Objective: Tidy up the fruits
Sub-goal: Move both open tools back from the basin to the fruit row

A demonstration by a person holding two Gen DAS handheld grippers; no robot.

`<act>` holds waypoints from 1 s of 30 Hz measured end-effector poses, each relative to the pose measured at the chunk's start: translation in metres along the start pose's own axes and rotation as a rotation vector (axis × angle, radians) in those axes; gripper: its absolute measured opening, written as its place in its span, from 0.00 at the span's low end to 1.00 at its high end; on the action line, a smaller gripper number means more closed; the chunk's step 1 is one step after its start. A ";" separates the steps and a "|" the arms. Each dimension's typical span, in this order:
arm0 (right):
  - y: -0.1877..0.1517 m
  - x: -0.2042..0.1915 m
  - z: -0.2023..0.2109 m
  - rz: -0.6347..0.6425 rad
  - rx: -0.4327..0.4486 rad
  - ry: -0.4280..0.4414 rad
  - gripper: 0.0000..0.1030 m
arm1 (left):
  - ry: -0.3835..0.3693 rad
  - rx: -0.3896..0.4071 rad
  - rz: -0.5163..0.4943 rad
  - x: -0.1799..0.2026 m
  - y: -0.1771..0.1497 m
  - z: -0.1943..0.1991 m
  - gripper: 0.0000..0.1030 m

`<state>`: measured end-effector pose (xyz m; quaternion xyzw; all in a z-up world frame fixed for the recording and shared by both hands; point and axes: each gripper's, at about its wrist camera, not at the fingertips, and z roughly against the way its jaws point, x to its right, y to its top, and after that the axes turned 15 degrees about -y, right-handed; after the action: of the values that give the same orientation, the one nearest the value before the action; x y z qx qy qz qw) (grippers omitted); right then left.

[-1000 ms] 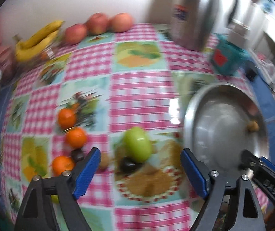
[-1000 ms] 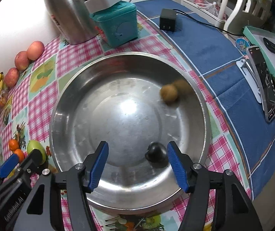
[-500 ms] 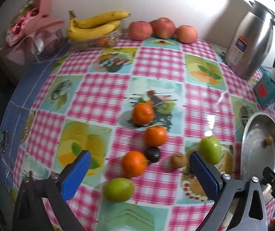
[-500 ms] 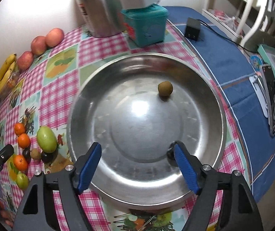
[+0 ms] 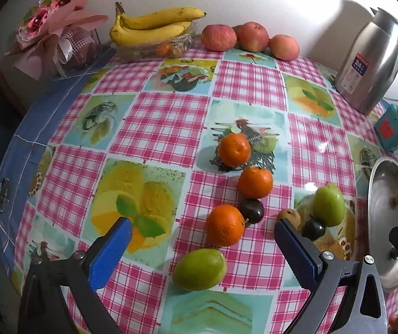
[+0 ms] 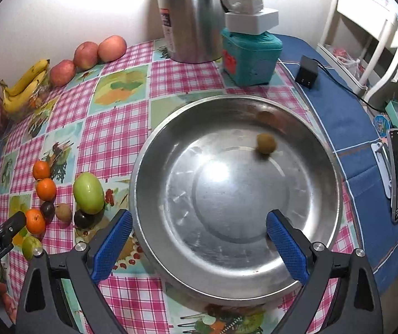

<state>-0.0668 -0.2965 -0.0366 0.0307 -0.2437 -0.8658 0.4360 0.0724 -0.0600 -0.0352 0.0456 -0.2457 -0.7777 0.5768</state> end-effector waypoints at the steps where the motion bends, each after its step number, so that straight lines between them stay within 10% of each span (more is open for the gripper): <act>1: 0.000 -0.001 0.000 -0.001 0.003 0.002 0.94 | -0.004 0.006 0.004 -0.002 0.001 0.001 1.00; 30: 0.005 -0.013 0.008 -0.084 0.046 0.060 0.94 | -0.161 0.030 0.065 -0.020 0.009 0.003 0.99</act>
<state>-0.0575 -0.2861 -0.0295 0.0767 -0.2489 -0.8762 0.4055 0.0856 -0.0421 -0.0331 -0.0165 -0.3043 -0.7560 0.5793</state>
